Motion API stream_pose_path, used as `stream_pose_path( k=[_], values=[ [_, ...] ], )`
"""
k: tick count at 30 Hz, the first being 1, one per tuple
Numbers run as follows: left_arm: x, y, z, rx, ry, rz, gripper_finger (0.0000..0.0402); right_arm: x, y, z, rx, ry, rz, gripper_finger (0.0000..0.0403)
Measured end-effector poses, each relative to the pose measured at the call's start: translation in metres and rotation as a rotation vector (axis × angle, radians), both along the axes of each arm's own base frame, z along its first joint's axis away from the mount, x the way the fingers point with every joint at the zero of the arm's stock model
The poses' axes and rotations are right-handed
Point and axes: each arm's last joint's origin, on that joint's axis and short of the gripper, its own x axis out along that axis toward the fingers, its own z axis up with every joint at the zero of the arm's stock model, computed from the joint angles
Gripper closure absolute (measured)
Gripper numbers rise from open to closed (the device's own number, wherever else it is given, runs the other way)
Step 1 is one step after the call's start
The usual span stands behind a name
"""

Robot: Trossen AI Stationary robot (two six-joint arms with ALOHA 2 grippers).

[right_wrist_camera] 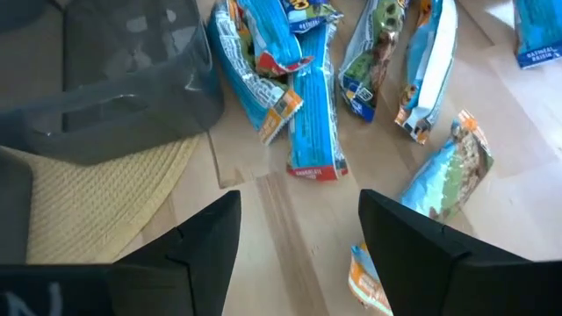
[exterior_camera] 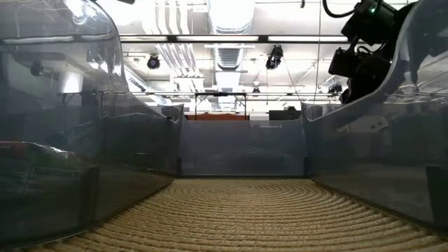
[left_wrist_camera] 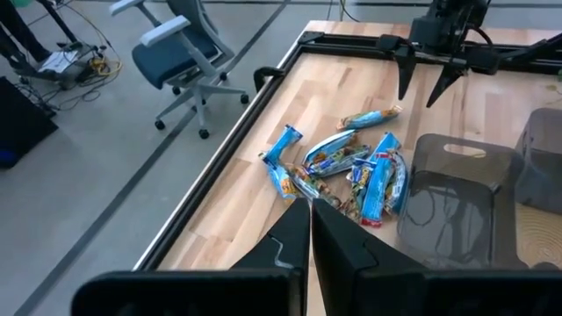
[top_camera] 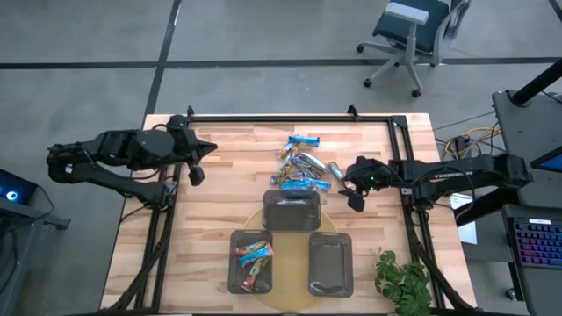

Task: Pick and place Granola Bars by type
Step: Put the right red granola bar into the bottom left black bin

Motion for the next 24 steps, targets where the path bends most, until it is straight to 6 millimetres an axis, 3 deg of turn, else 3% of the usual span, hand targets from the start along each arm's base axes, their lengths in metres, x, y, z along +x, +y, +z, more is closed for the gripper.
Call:
stream_pose_path(
  k=[24],
  values=[
    [0.001, 0.001, -0.002, 0.009, 0.005, 0.025, 0.0402, 0.032, -0.004, -0.047, -0.026, 0.041, -0.006, 0.0182]
  ],
)
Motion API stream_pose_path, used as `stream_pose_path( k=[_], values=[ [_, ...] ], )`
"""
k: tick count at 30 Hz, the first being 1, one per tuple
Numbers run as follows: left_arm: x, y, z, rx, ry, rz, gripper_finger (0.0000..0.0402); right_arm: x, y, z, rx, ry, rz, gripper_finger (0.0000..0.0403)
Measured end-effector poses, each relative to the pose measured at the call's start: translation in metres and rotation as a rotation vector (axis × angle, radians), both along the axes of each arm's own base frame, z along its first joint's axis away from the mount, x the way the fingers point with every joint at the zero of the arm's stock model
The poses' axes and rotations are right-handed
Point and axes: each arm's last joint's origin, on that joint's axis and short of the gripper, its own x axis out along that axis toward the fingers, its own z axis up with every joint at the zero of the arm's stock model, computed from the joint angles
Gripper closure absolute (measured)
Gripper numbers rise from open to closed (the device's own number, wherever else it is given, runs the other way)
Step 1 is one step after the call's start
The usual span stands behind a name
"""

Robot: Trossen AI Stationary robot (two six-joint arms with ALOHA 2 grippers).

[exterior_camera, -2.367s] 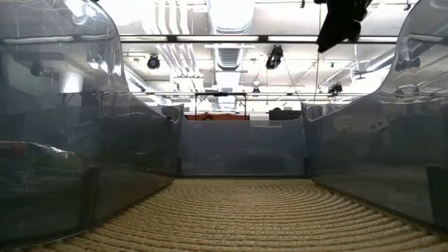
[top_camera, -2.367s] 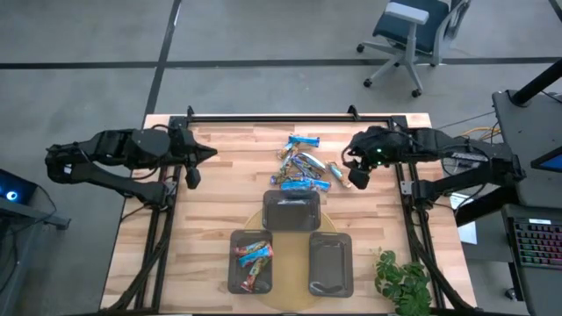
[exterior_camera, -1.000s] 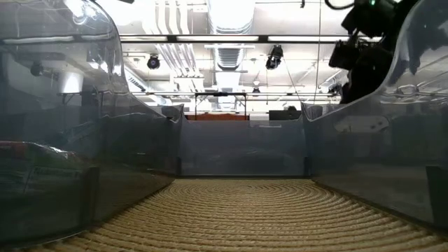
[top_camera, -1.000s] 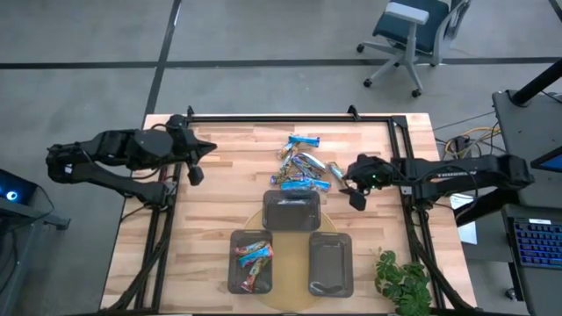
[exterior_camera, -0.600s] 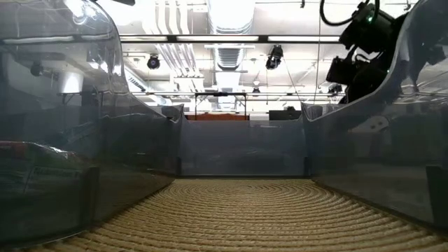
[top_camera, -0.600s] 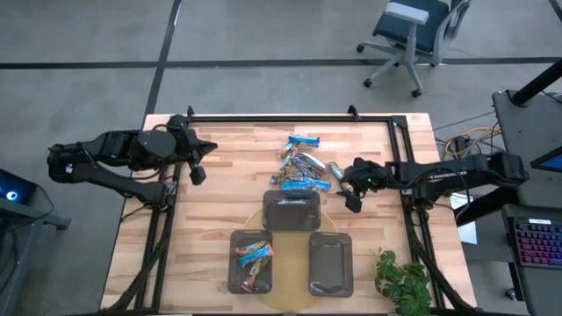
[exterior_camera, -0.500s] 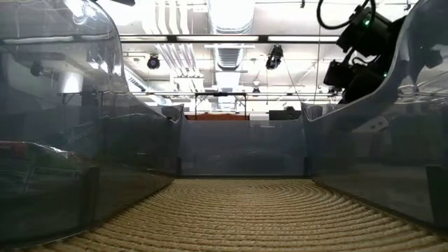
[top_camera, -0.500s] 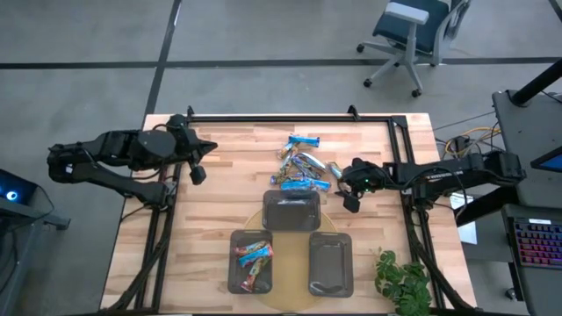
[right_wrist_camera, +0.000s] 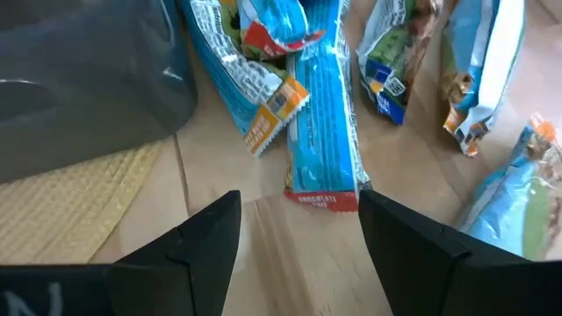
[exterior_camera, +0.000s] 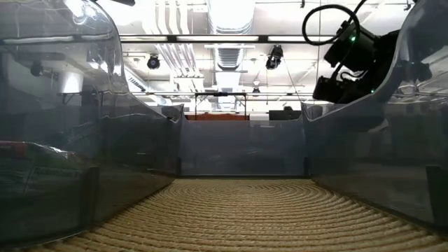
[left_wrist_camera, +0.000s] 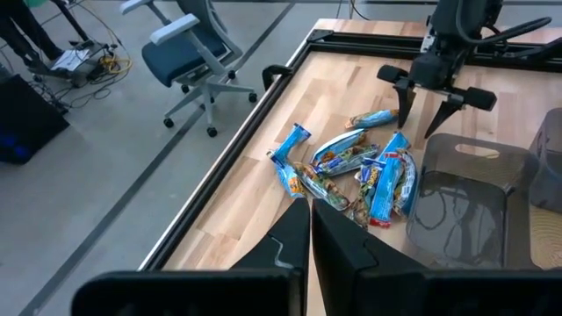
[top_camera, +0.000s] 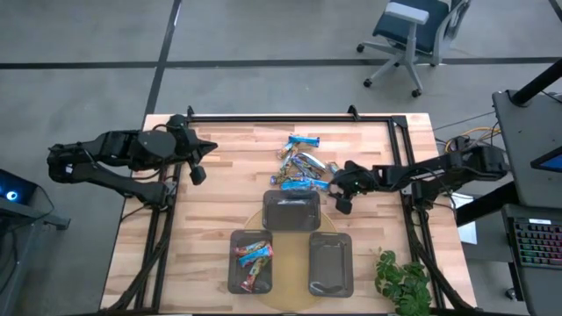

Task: Pick and place Granola Bars by type
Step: Put the right red granola bar into the bottom left black bin

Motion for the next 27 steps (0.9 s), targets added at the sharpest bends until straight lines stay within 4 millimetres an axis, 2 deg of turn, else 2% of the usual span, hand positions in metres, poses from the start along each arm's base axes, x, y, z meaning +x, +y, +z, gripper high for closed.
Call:
stream_pose_path(
  k=[9, 19, 27],
  values=[
    [0.000, 0.000, 0.000, -0.006, -0.003, 0.004, 0.0402, 0.007, -0.006, -0.011, -0.012, 0.034, -0.010, 0.0182],
    [0.000, 0.000, 0.000, -0.013, -0.005, 0.008, 0.0402, 0.007, -0.017, -0.010, -0.051, 0.018, -0.029, 0.0183],
    [-0.001, 0.001, 0.000, -0.001, -0.007, 0.031, 0.0402, 0.008, -0.018, -0.008, -0.077, 0.006, -0.002, 0.0183]
  ],
)
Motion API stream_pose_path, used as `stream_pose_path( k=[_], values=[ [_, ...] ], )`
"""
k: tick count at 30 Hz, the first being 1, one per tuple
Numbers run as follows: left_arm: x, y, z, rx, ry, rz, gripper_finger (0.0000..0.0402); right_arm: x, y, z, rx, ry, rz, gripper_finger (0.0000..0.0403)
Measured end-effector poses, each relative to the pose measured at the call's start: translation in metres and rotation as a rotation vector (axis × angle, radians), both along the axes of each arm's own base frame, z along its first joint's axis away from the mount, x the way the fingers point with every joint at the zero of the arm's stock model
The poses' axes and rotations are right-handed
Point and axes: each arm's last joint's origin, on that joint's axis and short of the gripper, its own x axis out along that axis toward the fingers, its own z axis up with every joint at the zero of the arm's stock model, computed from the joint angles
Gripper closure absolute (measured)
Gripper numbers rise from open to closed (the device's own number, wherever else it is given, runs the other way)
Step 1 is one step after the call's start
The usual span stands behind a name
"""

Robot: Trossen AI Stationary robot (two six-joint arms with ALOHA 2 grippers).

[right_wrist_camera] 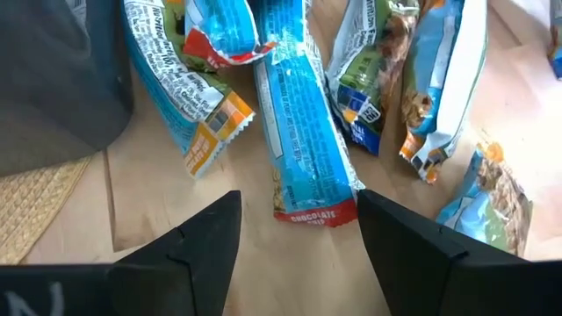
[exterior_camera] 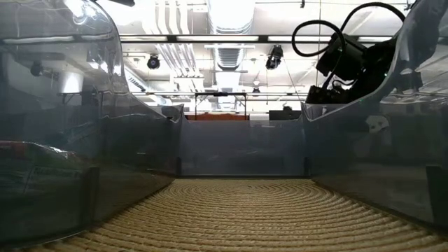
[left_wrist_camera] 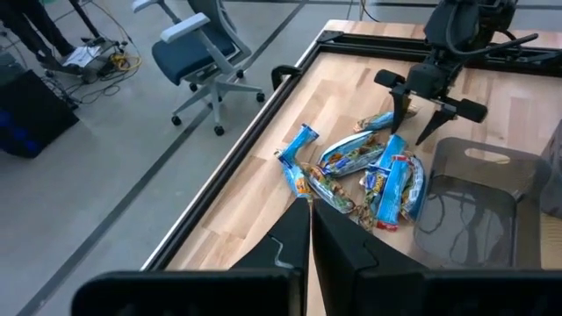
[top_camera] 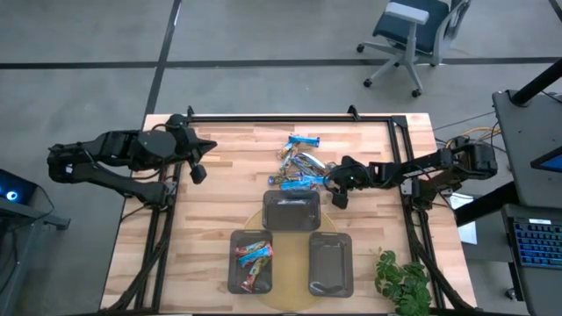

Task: Pick and place Granola Bars by type
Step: Put the right red granola bar into the bottom left black bin

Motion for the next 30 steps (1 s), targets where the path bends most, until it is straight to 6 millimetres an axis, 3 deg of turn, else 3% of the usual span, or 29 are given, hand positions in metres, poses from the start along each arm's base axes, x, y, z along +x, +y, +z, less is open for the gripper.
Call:
stream_pose_path(
  k=[22, 30],
  values=[
    [0.000, 0.001, 0.000, 0.014, 0.001, 0.023, 0.0402, 0.002, -0.003, 0.002, -0.105, -0.003, 0.075, 0.0184],
    [0.000, 0.001, 0.000, 0.013, 0.001, 0.023, 0.0402, 0.008, -0.010, -0.009, -0.101, 0.004, 0.061, 0.0184]
  ],
)
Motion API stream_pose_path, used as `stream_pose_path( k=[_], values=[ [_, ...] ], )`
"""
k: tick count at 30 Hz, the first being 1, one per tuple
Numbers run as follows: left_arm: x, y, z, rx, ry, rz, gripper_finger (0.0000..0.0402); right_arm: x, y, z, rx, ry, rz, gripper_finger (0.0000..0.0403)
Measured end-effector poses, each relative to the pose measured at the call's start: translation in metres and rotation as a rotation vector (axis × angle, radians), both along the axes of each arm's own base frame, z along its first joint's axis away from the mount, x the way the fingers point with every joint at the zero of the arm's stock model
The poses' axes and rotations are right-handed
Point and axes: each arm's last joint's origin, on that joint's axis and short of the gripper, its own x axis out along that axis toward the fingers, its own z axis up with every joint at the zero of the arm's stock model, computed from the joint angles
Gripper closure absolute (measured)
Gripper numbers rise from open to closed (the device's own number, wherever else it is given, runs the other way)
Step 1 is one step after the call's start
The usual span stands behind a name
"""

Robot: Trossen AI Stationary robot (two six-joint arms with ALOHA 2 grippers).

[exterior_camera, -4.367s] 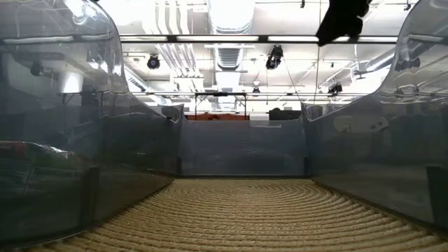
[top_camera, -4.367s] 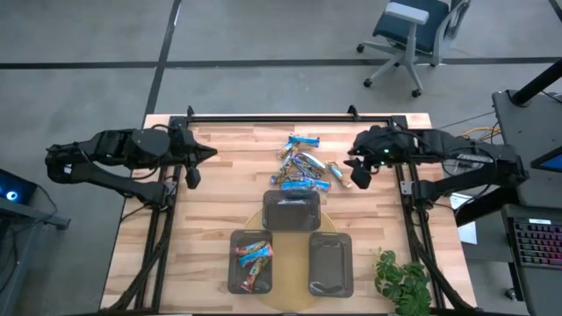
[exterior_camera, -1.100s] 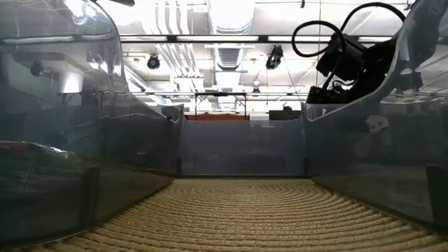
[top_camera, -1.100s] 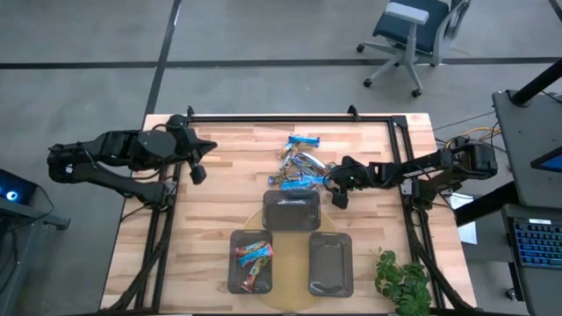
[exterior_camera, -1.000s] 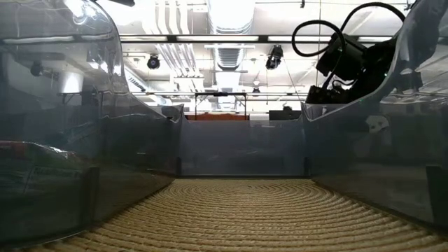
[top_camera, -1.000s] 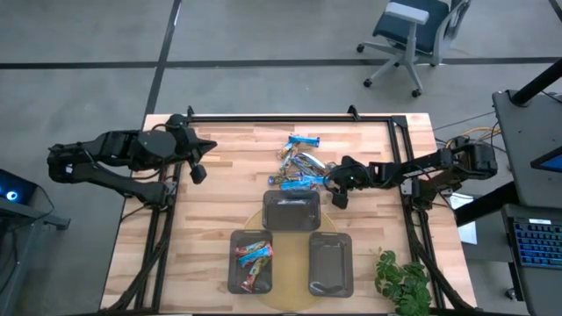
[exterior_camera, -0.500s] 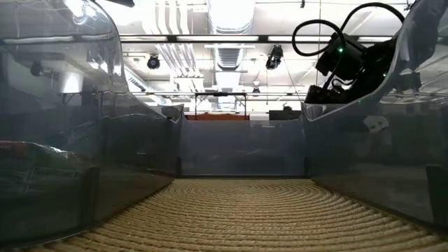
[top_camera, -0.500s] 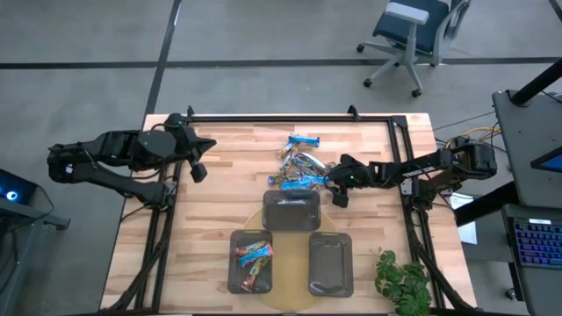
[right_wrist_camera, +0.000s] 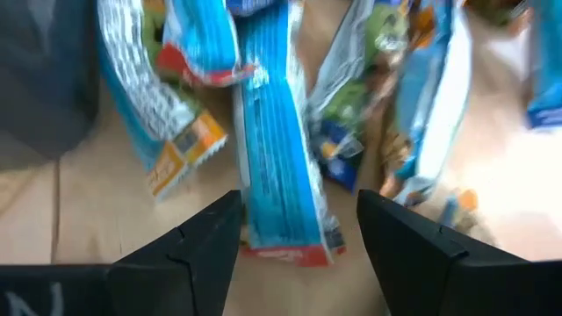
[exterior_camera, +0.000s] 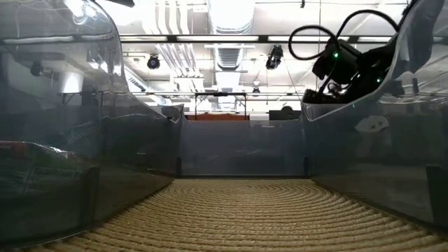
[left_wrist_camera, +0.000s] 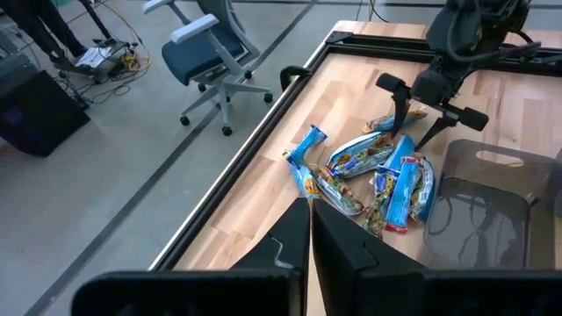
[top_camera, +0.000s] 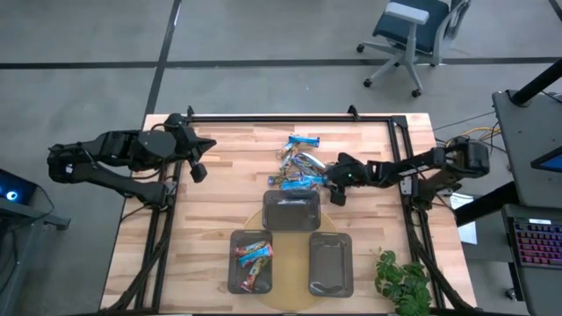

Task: Pick and place Granola Bars by type
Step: Put the right red granola bar into the bottom left black bin

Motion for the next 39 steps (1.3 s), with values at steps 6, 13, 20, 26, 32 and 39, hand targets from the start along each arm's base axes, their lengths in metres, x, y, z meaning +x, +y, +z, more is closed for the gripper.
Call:
stream_pose_path(
  k=[6, 13, 20, 26, 32, 39],
  values=[
    [0.000, 0.000, 0.000, -0.001, -0.001, 0.001, 0.0402, 0.008, -0.002, -0.007, 0.018, 0.022, -0.008, 0.0184],
    [0.000, 0.000, 0.000, -0.002, -0.001, 0.001, 0.0402, 0.016, -0.003, -0.006, 0.034, 0.021, -0.003, 0.0185],
    [0.000, 0.000, 0.000, -0.006, -0.004, 0.004, 0.0402, 0.016, -0.003, -0.007, 0.065, 0.021, 0.021, 0.0238],
    [0.000, 0.000, 0.000, -0.006, -0.004, 0.004, 0.0402, 0.016, -0.002, -0.007, 0.090, 0.017, 0.017, 0.0298],
    [0.000, 0.000, 0.000, -0.007, -0.004, 0.004, 0.0402, 0.016, -0.002, -0.005, 0.094, 0.011, 0.018, 0.0322],
    [0.000, 0.000, 0.000, -0.007, -0.005, 0.005, 0.0402, 0.014, -0.002, 0.005, 0.093, -0.004, 0.016, 0.0323]
  ],
)
